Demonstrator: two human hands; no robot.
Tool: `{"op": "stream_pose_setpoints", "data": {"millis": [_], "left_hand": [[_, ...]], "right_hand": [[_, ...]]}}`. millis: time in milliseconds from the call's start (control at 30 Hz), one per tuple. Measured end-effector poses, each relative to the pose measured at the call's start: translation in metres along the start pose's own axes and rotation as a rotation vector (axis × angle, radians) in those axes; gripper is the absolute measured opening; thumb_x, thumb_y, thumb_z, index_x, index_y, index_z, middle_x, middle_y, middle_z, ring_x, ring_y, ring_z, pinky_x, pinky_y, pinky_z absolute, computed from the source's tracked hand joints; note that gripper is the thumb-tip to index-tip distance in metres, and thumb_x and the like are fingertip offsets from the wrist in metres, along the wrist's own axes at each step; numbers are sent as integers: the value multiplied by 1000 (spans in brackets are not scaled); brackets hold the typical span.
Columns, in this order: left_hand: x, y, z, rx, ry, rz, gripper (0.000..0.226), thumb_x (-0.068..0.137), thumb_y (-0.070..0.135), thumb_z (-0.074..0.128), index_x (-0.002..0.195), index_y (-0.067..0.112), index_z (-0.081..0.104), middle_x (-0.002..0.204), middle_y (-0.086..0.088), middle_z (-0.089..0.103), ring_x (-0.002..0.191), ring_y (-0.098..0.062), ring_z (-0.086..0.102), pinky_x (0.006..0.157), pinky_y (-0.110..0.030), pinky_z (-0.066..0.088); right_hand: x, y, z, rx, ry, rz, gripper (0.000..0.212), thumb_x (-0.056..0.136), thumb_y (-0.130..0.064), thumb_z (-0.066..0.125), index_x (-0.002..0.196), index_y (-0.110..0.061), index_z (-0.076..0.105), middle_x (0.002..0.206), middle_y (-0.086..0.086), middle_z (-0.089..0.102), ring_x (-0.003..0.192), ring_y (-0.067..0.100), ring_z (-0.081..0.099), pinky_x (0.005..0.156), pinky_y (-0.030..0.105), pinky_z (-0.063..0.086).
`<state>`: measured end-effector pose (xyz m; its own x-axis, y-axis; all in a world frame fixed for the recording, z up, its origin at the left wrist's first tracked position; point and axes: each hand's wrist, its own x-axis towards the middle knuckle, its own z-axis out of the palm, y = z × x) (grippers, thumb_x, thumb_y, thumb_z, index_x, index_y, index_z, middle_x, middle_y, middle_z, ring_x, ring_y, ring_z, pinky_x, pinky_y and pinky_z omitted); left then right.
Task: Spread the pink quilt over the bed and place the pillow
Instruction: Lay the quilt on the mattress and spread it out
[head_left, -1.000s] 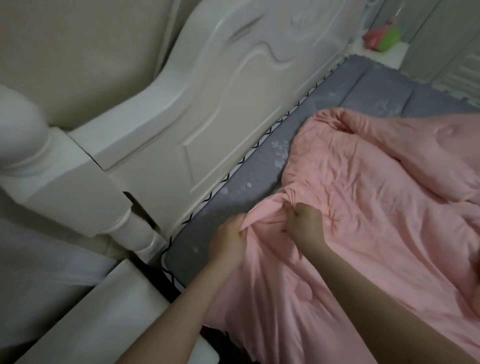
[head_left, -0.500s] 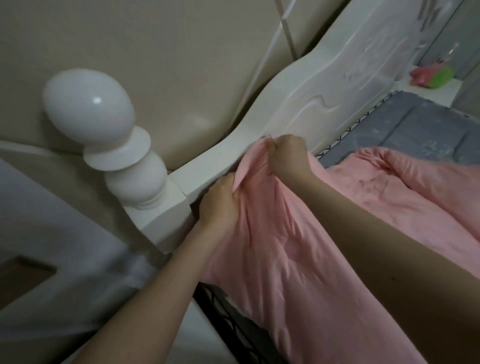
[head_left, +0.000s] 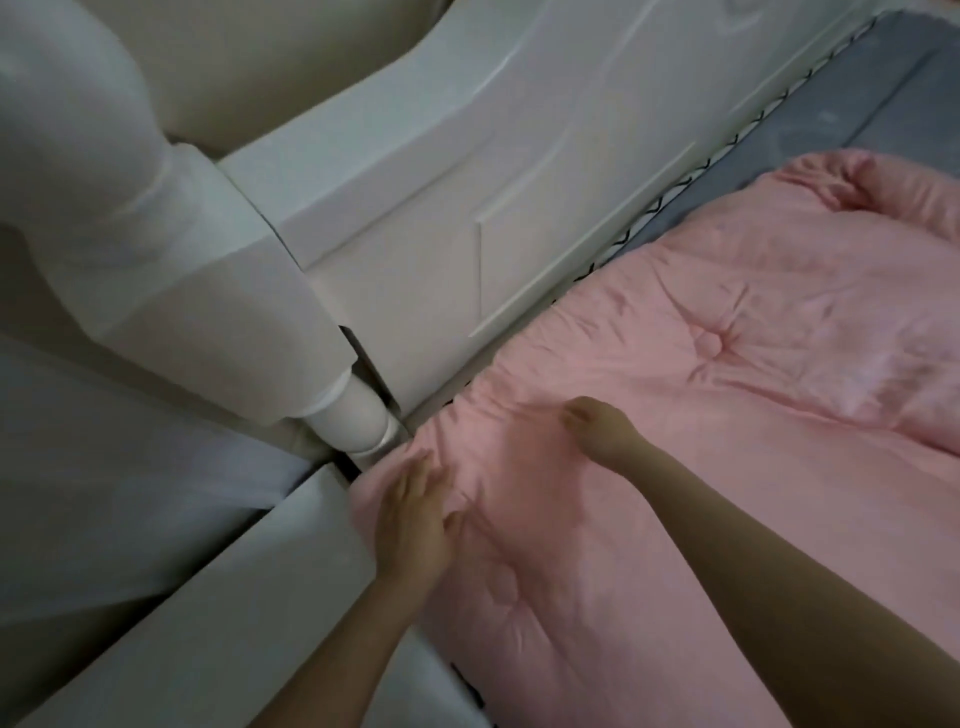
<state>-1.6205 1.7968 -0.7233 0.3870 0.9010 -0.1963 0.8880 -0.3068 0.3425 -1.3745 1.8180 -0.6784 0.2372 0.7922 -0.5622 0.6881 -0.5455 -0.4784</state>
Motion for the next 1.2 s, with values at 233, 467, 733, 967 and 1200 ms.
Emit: {"op": "stream_pose_setpoints", "data": {"millis": [233, 467, 733, 967, 1200], "left_hand": [[-26, 13, 18, -228, 328, -353, 68, 76, 50, 58, 132, 10, 49, 143, -17, 38, 133, -35, 32, 107, -47, 33], [-34, 35, 33, -603, 233, -761, 109, 63, 45, 80, 148, 22, 16, 155, -15, 6, 142, -32, 12, 112, -45, 21], [4, 24, 60, -521, 37, -288, 110, 64, 54, 70, 148, 18, 9, 155, -4, 15, 142, -17, 13, 116, -31, 14], [26, 25, 56, -352, 185, -308, 107, 70, 51, 73, 149, 18, 7, 157, -13, -4, 145, -27, -1, 114, -42, 18], [27, 67, 15, -195, 186, 48, 66, 87, 38, 57, 144, 18, 31, 156, -9, 17, 142, -29, 16, 114, -42, 21]], "right_hand": [[-44, 60, 11, 134, 105, 70, 43, 94, -27, 51, 133, -10, 47, 139, 10, 47, 124, 27, 48, 103, 31, 34], [-89, 86, 36, -374, 37, 8, 102, 54, -80, 55, 136, -24, 30, 144, 0, 34, 132, 24, 36, 107, 48, 29], [-94, 161, 111, -425, 113, 137, 35, 94, -37, 40, 127, -38, 51, 129, -5, 57, 113, 22, 58, 90, 31, 48], [-59, 128, 33, 43, 614, 42, 38, 78, -24, 45, 98, -7, 72, 96, 24, 70, 87, 41, 66, 73, 39, 49], [-92, 138, 21, -105, 115, 132, 41, 97, -36, 36, 131, -18, 51, 133, 11, 55, 120, 28, 53, 94, 32, 40]]}}
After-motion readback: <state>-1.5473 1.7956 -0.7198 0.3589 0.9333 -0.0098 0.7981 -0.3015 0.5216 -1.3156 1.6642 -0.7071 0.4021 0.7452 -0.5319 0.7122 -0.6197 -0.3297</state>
